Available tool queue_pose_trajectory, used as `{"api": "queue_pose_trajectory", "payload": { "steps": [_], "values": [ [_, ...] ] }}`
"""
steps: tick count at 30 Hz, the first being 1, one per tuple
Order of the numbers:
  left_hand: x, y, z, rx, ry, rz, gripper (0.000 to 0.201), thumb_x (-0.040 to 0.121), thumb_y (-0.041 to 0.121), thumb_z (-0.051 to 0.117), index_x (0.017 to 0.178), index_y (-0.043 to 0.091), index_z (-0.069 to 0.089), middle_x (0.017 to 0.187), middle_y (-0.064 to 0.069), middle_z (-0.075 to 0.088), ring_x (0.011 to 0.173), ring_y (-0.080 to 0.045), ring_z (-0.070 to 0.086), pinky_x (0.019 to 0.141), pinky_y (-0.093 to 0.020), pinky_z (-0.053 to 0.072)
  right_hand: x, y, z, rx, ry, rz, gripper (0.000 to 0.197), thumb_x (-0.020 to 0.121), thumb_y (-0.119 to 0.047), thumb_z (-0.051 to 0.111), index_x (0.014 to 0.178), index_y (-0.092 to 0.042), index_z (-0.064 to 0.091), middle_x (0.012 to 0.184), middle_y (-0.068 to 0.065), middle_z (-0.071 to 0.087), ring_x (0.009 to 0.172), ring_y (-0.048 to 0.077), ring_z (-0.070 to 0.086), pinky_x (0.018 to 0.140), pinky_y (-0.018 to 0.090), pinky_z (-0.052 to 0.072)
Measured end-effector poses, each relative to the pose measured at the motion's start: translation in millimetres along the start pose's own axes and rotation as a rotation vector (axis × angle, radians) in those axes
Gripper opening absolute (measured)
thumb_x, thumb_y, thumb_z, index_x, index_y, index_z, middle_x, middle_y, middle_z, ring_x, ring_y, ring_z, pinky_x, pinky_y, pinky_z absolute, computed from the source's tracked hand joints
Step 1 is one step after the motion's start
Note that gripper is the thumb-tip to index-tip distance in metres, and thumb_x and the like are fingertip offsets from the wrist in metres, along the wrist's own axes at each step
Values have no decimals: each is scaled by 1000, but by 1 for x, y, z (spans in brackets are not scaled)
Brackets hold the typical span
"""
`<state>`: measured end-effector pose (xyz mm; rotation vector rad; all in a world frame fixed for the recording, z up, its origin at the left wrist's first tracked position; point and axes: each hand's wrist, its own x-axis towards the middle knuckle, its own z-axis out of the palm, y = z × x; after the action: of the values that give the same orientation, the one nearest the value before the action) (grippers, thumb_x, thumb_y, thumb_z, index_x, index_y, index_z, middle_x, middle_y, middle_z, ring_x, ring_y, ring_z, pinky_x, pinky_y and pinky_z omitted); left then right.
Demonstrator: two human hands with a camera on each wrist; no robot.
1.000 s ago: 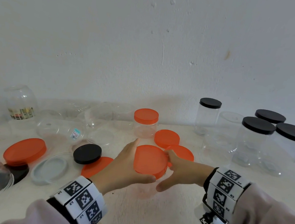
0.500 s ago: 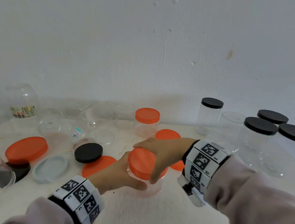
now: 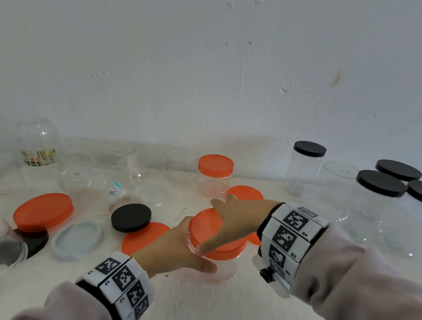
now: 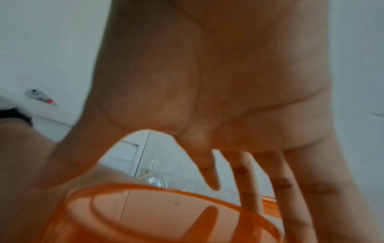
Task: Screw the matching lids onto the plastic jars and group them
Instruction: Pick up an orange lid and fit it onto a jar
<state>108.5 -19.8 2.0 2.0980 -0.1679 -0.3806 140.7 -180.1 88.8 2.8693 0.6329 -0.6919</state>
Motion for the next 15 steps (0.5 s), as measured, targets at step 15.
{"api": "queue_pose_trajectory", "payload": {
  "steps": [15],
  "values": [
    [1,0,1,-5,-16,60,81,63,26,89,122,45,36,113,25,55,96,15,54,68,-3,43,-3,-3,-10,-49,25,7,95,74,-83,46,149,-30,22,152,3,27,109,26,53,92,45,41]
  ]
}}
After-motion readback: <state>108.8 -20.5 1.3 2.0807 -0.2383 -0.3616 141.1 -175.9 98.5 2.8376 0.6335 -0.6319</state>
